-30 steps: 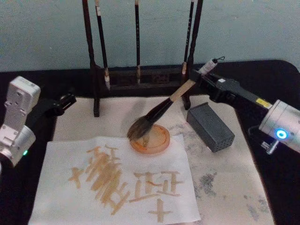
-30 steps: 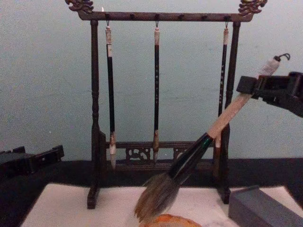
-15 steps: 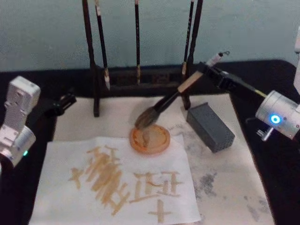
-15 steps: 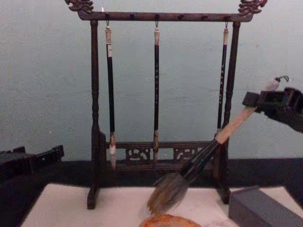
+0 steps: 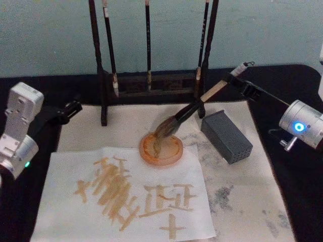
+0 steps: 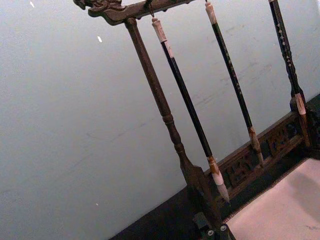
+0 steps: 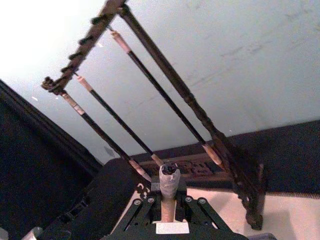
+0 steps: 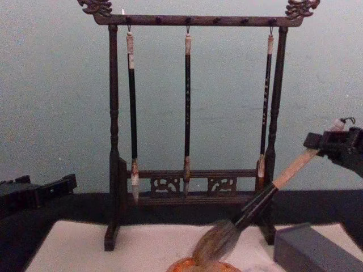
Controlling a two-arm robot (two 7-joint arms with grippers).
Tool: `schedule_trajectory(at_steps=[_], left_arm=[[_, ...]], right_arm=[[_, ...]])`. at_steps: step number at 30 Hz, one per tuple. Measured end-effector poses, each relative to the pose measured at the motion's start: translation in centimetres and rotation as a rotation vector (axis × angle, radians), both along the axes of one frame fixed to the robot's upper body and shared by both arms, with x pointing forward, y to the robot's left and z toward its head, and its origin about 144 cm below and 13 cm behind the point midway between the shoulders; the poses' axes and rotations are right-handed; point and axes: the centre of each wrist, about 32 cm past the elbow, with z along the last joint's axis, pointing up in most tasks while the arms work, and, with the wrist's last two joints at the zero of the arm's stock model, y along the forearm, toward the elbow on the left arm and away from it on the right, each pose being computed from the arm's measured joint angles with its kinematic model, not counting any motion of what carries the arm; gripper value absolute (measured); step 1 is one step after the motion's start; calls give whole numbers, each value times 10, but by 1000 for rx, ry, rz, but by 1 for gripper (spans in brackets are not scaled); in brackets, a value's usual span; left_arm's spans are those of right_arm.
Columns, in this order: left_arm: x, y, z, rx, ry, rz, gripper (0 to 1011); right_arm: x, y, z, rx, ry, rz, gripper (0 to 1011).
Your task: Pick up the brush from the inkstone, write on the paper, then place the brush back to its original position.
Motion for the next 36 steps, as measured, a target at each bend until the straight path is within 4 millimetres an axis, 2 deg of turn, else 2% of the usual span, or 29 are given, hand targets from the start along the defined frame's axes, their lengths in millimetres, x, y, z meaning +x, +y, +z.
schedule_trajectory(at_steps=[15, 36], left_arm=[[0, 0, 0, 0, 0, 0, 1002], [0, 0, 0, 0, 0, 0, 1000]], right_arm=[[6, -8, -20, 56, 111, -20, 175], [1, -15, -40, 77, 233, -86, 177]])
